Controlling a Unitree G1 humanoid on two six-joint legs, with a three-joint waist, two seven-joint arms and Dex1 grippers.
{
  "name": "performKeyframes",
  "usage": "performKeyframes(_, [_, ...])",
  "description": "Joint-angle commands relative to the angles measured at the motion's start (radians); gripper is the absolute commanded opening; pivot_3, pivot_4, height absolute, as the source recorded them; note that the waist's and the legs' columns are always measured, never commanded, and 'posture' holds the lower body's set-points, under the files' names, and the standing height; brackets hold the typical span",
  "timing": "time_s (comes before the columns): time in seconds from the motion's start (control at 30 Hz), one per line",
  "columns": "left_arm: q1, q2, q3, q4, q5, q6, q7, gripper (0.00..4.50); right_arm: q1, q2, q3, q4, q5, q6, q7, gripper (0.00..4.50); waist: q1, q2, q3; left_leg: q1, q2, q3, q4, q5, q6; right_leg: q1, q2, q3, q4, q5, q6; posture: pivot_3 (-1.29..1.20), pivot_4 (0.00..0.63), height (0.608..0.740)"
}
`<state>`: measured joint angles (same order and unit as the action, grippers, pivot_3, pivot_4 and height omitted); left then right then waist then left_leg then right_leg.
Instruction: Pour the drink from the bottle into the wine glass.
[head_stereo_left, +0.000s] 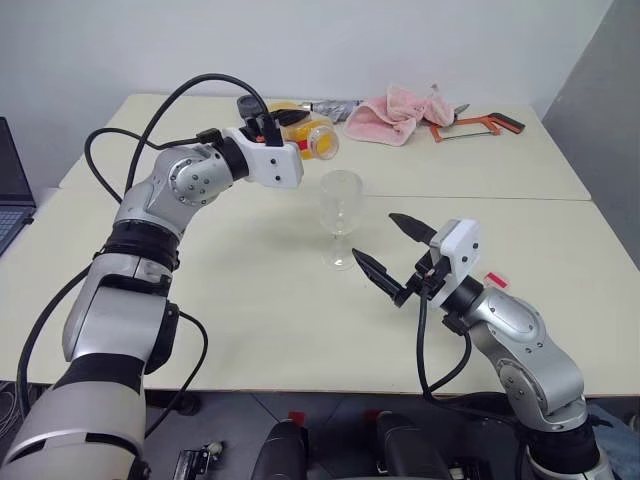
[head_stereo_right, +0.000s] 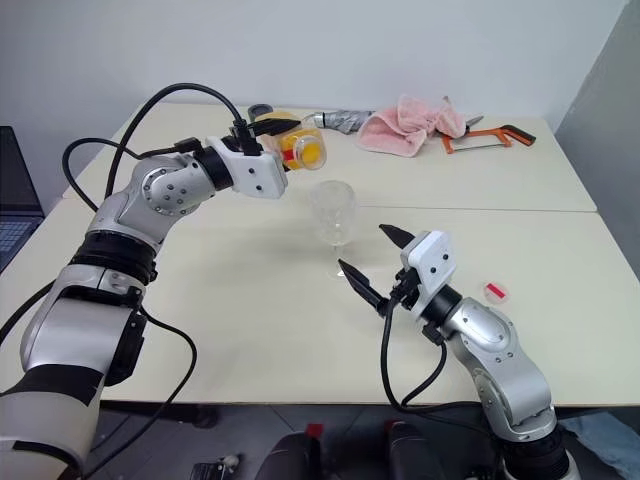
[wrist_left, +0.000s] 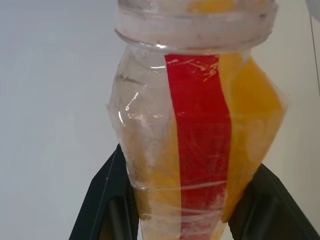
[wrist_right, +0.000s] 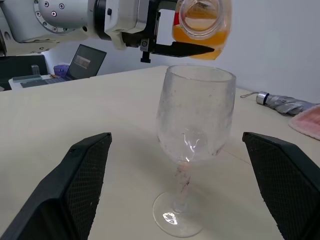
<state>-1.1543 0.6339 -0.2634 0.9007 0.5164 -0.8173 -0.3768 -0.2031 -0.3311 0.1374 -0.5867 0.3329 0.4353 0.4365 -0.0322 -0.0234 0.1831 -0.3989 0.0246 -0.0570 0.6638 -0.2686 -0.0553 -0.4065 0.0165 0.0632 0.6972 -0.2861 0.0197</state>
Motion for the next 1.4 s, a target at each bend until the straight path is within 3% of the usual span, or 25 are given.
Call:
performKeyframes(0.03, [-0.056,0.019,0.001,-0.006,0.016,-0.025,0.059,1.76,-0.011,0.004,-0.019,-0.023,0.011,-0.004,-0.002,4.50,0.000,0.000,0.000,0.000,0.000,0.000,0.000,0.000,0.000,0.000,0.000,0.000,0.000,0.000,0.000,0.00,0.150,0.740])
performKeyframes(0.9, [-0.112,0.036,-0.049,0.013,0.127,-0.033,0.221,1.76,0.018,0.028,-0.027,-0.048,0.026,-0.049,-0.004,4.50,0.000,0.000,0.000,0.000,0.000,0.000,0.000,0.000,0.000,0.000,0.000,0.000,0.000,0.000,0.000,0.00,0.150,0.740])
performKeyframes(1.4, [-0.145,0.042,-0.074,0.056,0.155,-0.045,0.268,1.76,0.110,0.022,-0.028,-0.084,0.015,-0.095,-0.007,4.50,0.000,0.000,0.000,0.000,0.000,0.000,0.000,0.000,0.000,0.000,0.000,0.000,0.000,0.000,0.000,0.00,0.150,0.740])
